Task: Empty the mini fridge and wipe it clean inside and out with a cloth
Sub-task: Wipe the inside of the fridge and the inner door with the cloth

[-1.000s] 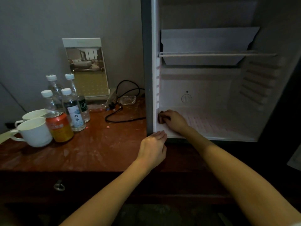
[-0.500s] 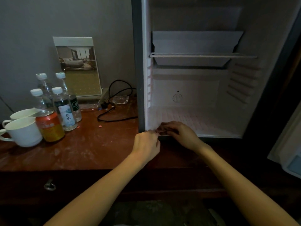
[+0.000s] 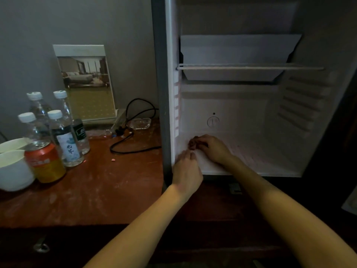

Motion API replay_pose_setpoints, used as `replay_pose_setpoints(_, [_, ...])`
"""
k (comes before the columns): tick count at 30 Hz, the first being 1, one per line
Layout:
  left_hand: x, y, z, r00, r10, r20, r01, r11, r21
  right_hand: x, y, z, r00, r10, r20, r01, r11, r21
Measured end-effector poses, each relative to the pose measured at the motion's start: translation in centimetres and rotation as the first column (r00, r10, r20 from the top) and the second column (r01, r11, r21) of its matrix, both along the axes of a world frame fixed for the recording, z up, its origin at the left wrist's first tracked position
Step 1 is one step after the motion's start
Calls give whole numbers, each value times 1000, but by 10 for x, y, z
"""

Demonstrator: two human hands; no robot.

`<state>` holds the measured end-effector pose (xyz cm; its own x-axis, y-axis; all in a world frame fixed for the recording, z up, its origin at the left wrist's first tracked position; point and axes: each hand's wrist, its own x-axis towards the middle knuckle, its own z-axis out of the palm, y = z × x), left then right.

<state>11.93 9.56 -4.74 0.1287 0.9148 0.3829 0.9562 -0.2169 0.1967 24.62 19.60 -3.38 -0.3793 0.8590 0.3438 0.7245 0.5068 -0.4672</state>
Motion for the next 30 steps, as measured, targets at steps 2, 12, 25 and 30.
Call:
replay_pose_setpoints(2, [0,2,-4,1000,-3,9,4,1000,-9,-6,21,1,999,-41,15,41,999,-9])
replay_pose_setpoints(12, [2,5,-8,1000,2,5,-2,1000,9,-43,49,15,998,67,-10,-67,995,-70])
replay_pose_setpoints(25, [1,3,-6,1000,7,-8,-7,1000,-17,22,23,10,995,86,-49,-92,987,-134])
replay_pose_setpoints(30, [1,5,-6,999,5,-36,-6,1000,-21,2,59,6,998,-60,13,61,990,-126])
